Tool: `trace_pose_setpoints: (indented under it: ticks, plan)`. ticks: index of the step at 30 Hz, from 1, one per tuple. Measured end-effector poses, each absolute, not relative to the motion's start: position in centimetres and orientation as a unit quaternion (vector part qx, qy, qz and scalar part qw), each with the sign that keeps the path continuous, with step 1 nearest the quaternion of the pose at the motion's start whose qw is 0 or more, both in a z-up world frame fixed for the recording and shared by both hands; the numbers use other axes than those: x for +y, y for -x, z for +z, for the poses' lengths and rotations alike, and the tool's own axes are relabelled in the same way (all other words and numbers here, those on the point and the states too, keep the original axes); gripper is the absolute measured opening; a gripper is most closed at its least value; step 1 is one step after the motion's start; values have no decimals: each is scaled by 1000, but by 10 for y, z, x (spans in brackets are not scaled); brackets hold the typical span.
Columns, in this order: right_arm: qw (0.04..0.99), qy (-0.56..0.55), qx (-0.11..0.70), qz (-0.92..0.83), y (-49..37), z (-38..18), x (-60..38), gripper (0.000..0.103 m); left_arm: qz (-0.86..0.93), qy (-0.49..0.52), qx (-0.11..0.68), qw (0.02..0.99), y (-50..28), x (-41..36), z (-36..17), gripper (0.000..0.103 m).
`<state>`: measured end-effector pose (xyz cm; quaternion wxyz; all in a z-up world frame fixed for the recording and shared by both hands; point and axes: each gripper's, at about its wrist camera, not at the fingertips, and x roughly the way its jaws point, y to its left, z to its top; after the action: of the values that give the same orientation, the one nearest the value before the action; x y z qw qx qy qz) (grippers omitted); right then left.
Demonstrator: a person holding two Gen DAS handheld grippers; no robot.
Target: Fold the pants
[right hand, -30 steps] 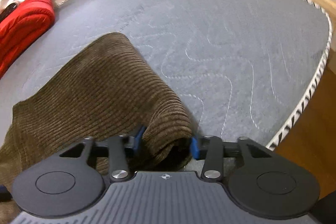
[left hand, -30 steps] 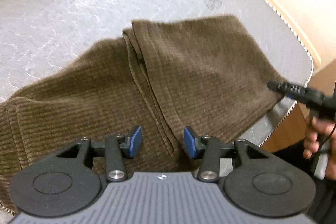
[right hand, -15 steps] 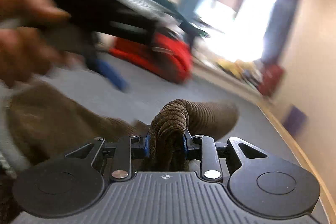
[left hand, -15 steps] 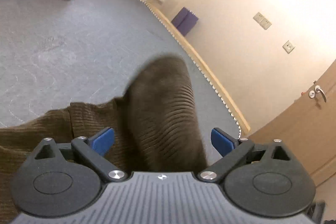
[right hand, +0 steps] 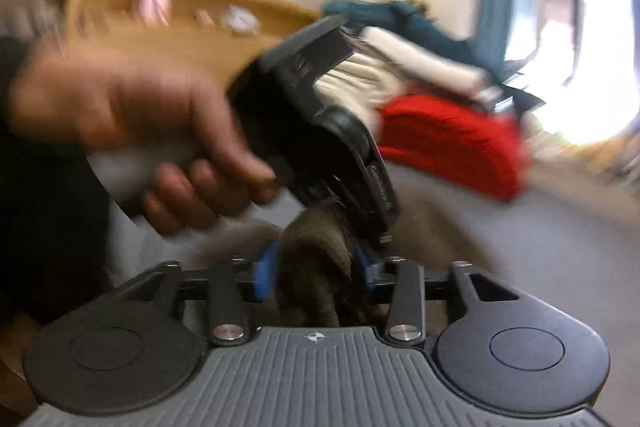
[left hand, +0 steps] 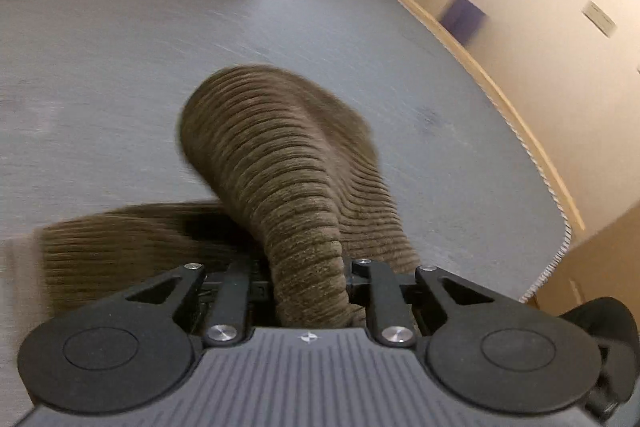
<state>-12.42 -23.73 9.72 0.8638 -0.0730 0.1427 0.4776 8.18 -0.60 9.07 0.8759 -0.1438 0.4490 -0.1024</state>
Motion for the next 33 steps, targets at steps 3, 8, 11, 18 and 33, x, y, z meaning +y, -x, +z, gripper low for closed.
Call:
trace_pose_setpoints:
  ticks: [3,8,11,18,33]
  plan:
    - [833,-5,188,521,100,108,-243,53,-51,151,460,873,-69,41,90,20]
    - [848,-70,300,432,44,82,-244,66,38,129,487,863,-45,102,80,39]
    - [850,-42,387,355,12,49,-228,66,96,136,486,858,-37,126,69,80]
    - [813,-64,493,305,-26,-4,-197,68,112,249,473,838,-46,158,50,92]
    - [790,-140,533,271,-47,-37,-200,69,90,224,511,825,-73,144,14,96]
